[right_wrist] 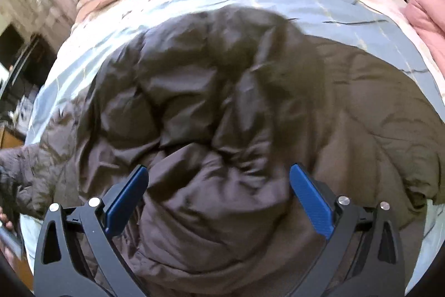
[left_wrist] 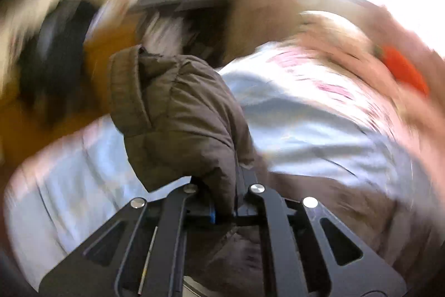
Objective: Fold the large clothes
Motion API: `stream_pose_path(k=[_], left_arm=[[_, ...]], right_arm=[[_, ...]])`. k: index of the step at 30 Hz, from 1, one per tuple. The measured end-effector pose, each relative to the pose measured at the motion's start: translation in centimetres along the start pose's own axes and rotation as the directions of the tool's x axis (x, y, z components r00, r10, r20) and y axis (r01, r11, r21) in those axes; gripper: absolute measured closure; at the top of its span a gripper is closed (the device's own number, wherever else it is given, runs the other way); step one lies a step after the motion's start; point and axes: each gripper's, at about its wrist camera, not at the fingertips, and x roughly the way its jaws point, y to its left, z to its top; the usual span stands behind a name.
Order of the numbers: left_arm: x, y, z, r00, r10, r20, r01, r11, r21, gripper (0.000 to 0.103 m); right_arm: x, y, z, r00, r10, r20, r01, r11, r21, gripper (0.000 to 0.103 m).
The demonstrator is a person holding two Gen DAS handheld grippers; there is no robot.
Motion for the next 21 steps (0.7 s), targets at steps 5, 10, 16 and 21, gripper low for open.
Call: stream_pose_path(k=[5, 10, 16, 21], left_arm=[[-9.9, -15.8, -0.4, 0.937, -0.348, 0.017, 0.327, 0.894, 0.307, 0.096], [-17.8, -28.7, -7.8, 0.816, -0.572, -0.080, 0.513, 0.655, 0.554, 0.095], [-17.6, -34.5, -17.1, 0.809, -0.548, -0.214, 0.541, 0.550, 0.636, 0.095], [-16.0, -34.1, -21.7, 0.814, -0.511, -0.276, 0.549, 0.520, 0.655, 0.094]], right_arm=[[-3.5, -4.8, 1.1, 0.999, -0.028, 0.040, 0.022, 0.992, 0.126, 0.001], [-6.4, -11.2, -0.2, 0.990, -0.124, 0.069, 0.102, 0.958, 0.267, 0.001], [-6.4, -17.2, -3.6, 0.977, -0.210, 0.026, 0.186, 0.912, 0.366, 0.001], [-4.6, -19.7, -6.0, 0.974, -0.226, -0.018, 0.212, 0.879, 0.426, 0.001]])
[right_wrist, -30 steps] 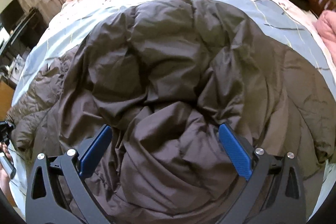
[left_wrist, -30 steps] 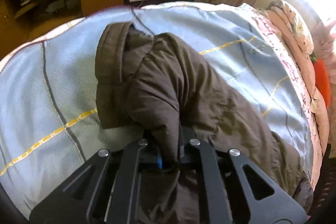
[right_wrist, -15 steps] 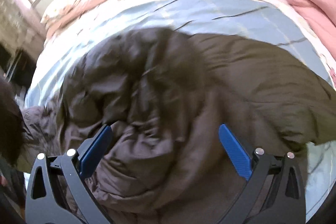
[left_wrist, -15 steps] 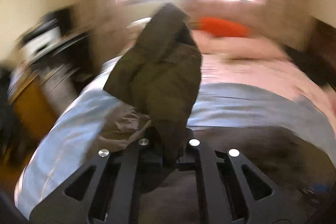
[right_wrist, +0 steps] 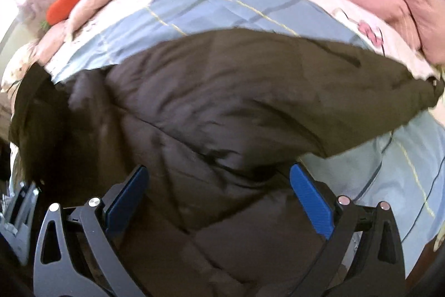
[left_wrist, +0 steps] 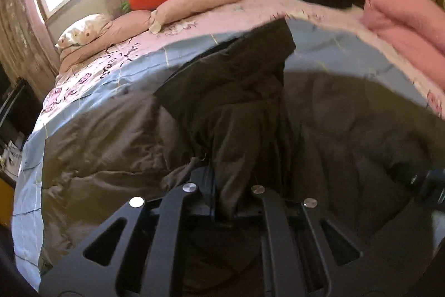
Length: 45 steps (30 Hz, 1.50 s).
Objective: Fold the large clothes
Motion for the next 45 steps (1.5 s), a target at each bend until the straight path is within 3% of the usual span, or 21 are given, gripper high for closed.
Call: stream_pose_path(k=[8, 11, 12, 13, 14, 15, 16, 17, 20, 24, 25, 28, 29, 32, 34, 36, 38, 42, 45], left_arm=[[1.6, -0.6, -2.4, 1.000, 0.007, 0.022, -0.010, 0.995, 0.098, 0.092], [2.2, -1.3, -3.5, 0.998, 0.039, 0.045, -0.046, 0.986, 0.157, 0.084], [2.0, -1.7, -3.7, 0.998, 0.038, 0.059, -0.048, 0.983, 0.175, 0.070], [1.5, -2.1, -3.9, 0.997, 0.019, 0.072, -0.033, 0.978, 0.204, 0.029], [0.8, -2.8, -4.1, 0.996, 0.008, 0.094, -0.031, 0.971, 0.236, 0.008], [0.2, -3.0, -4.2, 0.992, 0.022, 0.127, -0.051, 0.971, 0.233, 0.002], [-0.6, -3.0, -4.3, 0.989, 0.006, 0.149, -0.039, 0.975, 0.220, 0.002], [-1.7, -2.8, -4.1, 0.988, -0.070, 0.137, 0.043, 0.980, 0.194, 0.002], [-4.8, -1.8, -3.4, 0.974, -0.182, 0.138, 0.165, 0.978, 0.127, 0.002], [-10.0, 2.6, -1.2, 0.945, -0.243, 0.217, 0.243, 0.970, 0.026, 0.002], [-11.0, 5.0, -0.5, 0.943, -0.226, 0.244, 0.239, 0.971, -0.023, 0.002], [-11.0, 12.4, 0.5, 0.960, -0.114, 0.254, 0.162, 0.971, -0.178, 0.002], [-10.0, 15.6, 0.4, 0.969, -0.043, 0.242, 0.103, 0.964, -0.243, 0.002], [-6.2, 22.1, -1.3, 0.978, 0.067, 0.199, 0.007, 0.938, -0.347, 0.002], [-2.8, 24.8, -3.2, 0.986, 0.079, 0.145, -0.020, 0.931, -0.366, 0.002], [1.5, 26.5, -5.7, 0.994, 0.099, 0.045, -0.076, 0.928, -0.364, 0.002], [4.8, 26.9, -8.5, 0.996, 0.085, -0.018, -0.086, 0.929, -0.359, 0.002], [5.4, 27.0, -10.6, 0.995, 0.095, 0.023, -0.077, 0.912, -0.404, 0.002], [6.0, 27.0, -10.9, 0.996, 0.088, 0.027, -0.069, 0.908, -0.413, 0.002]], right_arm=[[1.8, 0.3, -2.1, 0.999, -0.032, -0.007, 0.032, 0.999, -0.004, 0.001], [1.9, 1.2, -2.6, 0.998, -0.057, 0.011, 0.057, 0.997, -0.053, 0.001], [1.9, 1.4, -2.7, 0.998, -0.064, 0.015, 0.065, 0.996, -0.066, 0.001], [1.8, 1.6, -2.9, 0.997, -0.072, 0.018, 0.073, 0.994, -0.082, 0.001], [1.7, 1.6, -2.8, 0.997, -0.073, 0.019, 0.074, 0.993, -0.086, 0.001], [1.6, 1.6, -2.7, 0.997, -0.069, 0.022, 0.070, 0.994, -0.086, 0.001], [1.3, 1.5, -2.6, 0.998, -0.063, 0.029, 0.065, 0.995, -0.080, 0.001], [0.9, 1.4, -2.4, 0.998, -0.055, 0.040, 0.058, 0.996, -0.069, 0.001], [-0.4, 0.7, -1.4, 0.996, -0.045, 0.076, 0.047, 0.999, -0.021, 0.001], [-2.6, 0.2, 0.1, 0.992, -0.063, 0.107, 0.060, 0.998, 0.035, 0.001], [-2.9, 0.3, 0.3, 0.992, -0.059, 0.107, 0.055, 0.998, 0.038, 0.001], [-3.8, 2.0, 0.2, 0.993, -0.046, 0.107, 0.046, 0.999, 0.003, 0.001], [-3.8, 3.0, 0.0, 0.994, -0.041, 0.105, 0.043, 0.999, -0.023, 0.001], [-3.6, 6.1, -0.8, 0.995, -0.021, 0.099, 0.030, 0.995, -0.091, 0.001], [-3.8, 8.4, -1.7, 0.995, 0.013, 0.102, 0.000, 0.993, -0.121, 0.001], [-4.3, 10.6, -2.6, 0.992, 0.037, 0.124, -0.017, 0.988, -0.155, 0.001], [-4.8, 13.3, -3.5, 0.984, 0.082, 0.157, -0.051, 0.980, -0.191, 0.001], [-6.2, 17.9, -4.8, 0.942, 0.261, 0.212, -0.207, 0.947, -0.247, 0.001], [-5.6, 21.9, -5.4, 0.909, 0.382, 0.169, -0.325, 0.900, -0.290, 0.001]])
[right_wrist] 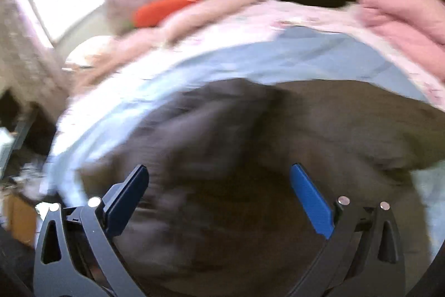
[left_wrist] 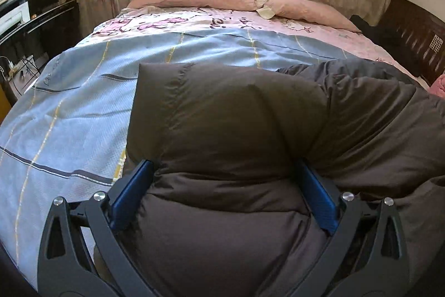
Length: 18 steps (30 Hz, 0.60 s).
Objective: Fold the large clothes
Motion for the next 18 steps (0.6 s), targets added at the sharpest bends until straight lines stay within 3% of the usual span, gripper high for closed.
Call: stream_pose_path(k=[3, 7, 11, 16, 18], left_arm=[[0.6, 0.4, 0.0, 1.000, -0.011, -0.006, 0.010, 1.000, -0.018, 0.002], [1.6, 0.9, 0.1, 0.999, -0.030, -0.010, 0.030, 0.999, -0.043, 0.002], [1.7, 1.1, -0.2, 0.999, -0.047, 0.000, 0.047, 0.997, -0.059, 0.002], [1.8, 1.1, -0.5, 0.999, -0.041, 0.009, 0.042, 0.997, -0.060, 0.002], [1.8, 1.0, -0.6, 0.999, -0.037, 0.012, 0.038, 0.998, -0.056, 0.002]], right_arm=[[2.9, 4.5, -0.1, 0.998, 0.042, -0.036, -0.045, 0.995, -0.092, 0.001], [6.5, 8.4, -1.3, 0.997, -0.073, -0.023, 0.063, 0.949, -0.307, 0.001], [9.6, 8.3, -2.1, 0.978, -0.208, -0.030, 0.178, 0.897, -0.405, 0.001], [11.0, 8.0, -3.6, 0.964, -0.265, 0.000, 0.235, 0.853, -0.466, 0.001], [11.3, 7.2, -3.5, 0.964, -0.265, -0.015, 0.232, 0.868, -0.440, 0.001]])
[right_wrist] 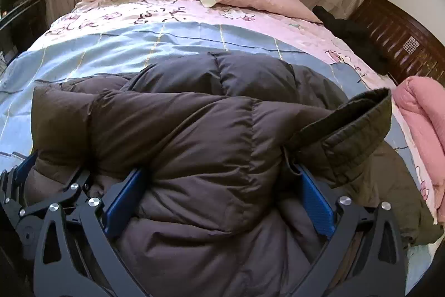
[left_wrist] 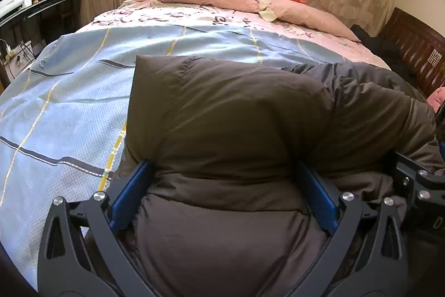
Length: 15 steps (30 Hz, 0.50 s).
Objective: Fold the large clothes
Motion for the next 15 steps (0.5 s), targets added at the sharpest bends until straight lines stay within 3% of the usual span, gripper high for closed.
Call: stream_pose_path(k=[7, 11, 15], left_arm=[[0.1, -0.1, 0.1, 1.000, 0.002, -0.005, -0.002, 1.000, 0.008, 0.002], [0.2, -0.3, 0.1, 1.000, 0.014, -0.006, -0.014, 1.000, 0.015, 0.002], [0.3, -0.5, 0.1, 1.000, 0.030, -0.005, -0.030, 0.999, 0.017, 0.002]], right_arm=[[0.2, -0.9, -0.2, 0.999, -0.007, -0.036, 0.006, 1.000, -0.019, 0.001], [-0.2, -4.3, -0.2, 0.998, -0.030, -0.056, 0.031, 0.999, 0.023, 0.001], [-0.7, -10.8, -1.3, 0.983, -0.167, -0.079, 0.175, 0.979, 0.105, 0.001]])
